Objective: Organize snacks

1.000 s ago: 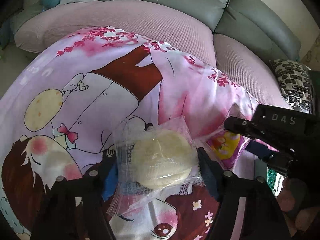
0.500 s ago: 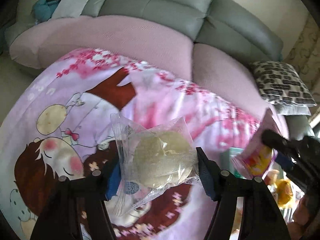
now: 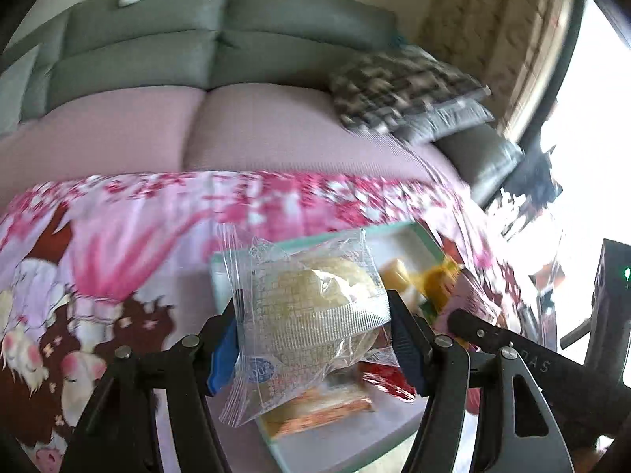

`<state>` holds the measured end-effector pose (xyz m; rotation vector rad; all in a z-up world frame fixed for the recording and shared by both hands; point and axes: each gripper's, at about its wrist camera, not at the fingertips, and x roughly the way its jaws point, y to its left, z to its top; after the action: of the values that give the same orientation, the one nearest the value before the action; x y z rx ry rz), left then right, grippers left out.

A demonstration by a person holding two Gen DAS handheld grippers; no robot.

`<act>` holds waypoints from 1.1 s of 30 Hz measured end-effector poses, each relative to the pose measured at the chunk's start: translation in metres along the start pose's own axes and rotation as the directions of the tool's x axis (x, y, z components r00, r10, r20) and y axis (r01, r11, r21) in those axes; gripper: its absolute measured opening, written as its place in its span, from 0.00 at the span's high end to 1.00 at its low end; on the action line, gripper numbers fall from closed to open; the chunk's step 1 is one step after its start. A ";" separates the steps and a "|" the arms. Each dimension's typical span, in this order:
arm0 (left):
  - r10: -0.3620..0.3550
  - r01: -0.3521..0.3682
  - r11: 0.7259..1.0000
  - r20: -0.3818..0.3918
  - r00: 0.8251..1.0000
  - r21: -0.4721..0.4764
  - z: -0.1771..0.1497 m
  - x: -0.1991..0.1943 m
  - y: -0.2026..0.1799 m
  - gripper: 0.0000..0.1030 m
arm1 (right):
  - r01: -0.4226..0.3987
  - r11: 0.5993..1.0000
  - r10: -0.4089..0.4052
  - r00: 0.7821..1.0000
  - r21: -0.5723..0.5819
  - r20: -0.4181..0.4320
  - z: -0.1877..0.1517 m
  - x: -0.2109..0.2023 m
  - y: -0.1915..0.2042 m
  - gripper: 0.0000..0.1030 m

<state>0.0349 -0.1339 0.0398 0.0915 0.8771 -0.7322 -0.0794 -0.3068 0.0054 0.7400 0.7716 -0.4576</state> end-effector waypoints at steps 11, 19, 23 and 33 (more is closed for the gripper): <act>0.084 -0.082 0.996 -0.066 0.994 0.033 -0.010 0.034 -0.005 0.33 | 0.004 0.996 -0.008 0.999 -0.093 -0.040 -0.010 0.026 -0.008 0.58; 0.112 -0.112 0.994 -0.062 0.992 0.014 -0.009 0.025 0.001 0.16 | 0.029 0.987 -0.038 0.998 -0.161 -0.054 -0.016 0.030 -0.001 0.35; 0.149 -0.149 0.989 -0.022 0.989 -0.022 -0.010 0.013 0.007 0.14 | 0.050 0.979 -0.060 0.997 -0.200 -0.049 -0.020 0.032 0.002 0.22; 0.295 -0.294 0.950 -0.002 0.955 -0.106 -0.037 -0.020 0.024 0.00 | 0.080 0.953 -0.077 0.997 -0.294 0.020 -0.036 0.011 0.013 0.03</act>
<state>0.0165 -0.0915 0.0250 0.1208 0.8646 -0.4057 -0.0804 -0.2725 -0.0150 0.4298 0.8417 -0.4057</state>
